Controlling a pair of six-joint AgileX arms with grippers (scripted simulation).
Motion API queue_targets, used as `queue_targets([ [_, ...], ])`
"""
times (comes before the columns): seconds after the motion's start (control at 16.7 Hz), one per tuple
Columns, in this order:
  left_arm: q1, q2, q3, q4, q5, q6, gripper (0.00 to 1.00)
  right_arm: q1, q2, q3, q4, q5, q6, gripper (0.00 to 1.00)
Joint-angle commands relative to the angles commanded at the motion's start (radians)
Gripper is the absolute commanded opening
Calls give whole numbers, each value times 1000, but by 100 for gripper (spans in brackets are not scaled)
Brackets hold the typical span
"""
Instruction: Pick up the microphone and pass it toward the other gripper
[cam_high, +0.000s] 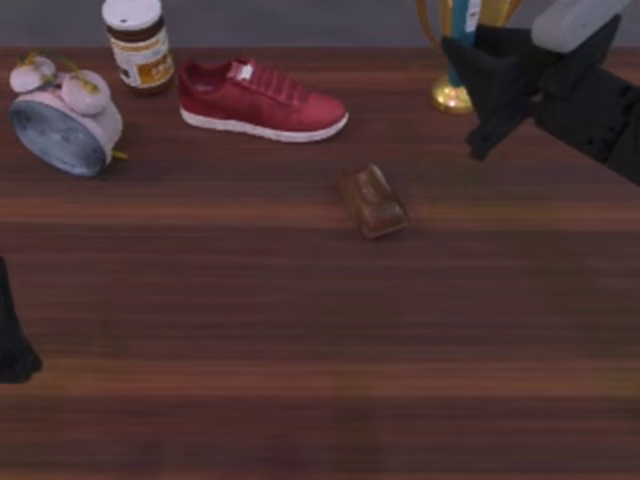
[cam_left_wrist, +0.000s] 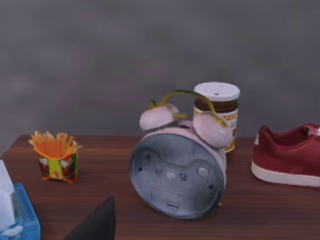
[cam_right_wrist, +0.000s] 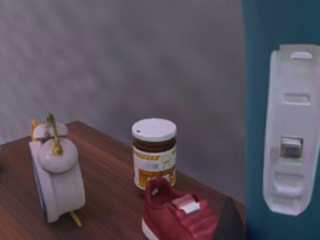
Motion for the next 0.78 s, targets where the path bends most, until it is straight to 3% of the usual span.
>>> queue_targets([
  [0.18, 0, 0, 0, 0, 0, 0, 100, 8, 3, 4, -1, 4, 3, 0],
  [0.3, 0, 0, 0, 0, 0, 0, 100, 43, 0, -4, 16, 36, 5, 0],
  [0.66, 0, 0, 0, 0, 0, 0, 100, 258, -37, -57, 115, 247, 19, 0],
  [0.78, 0, 0, 0, 0, 0, 0, 100, 314, -49, -72, 140, 303, 23, 0],
])
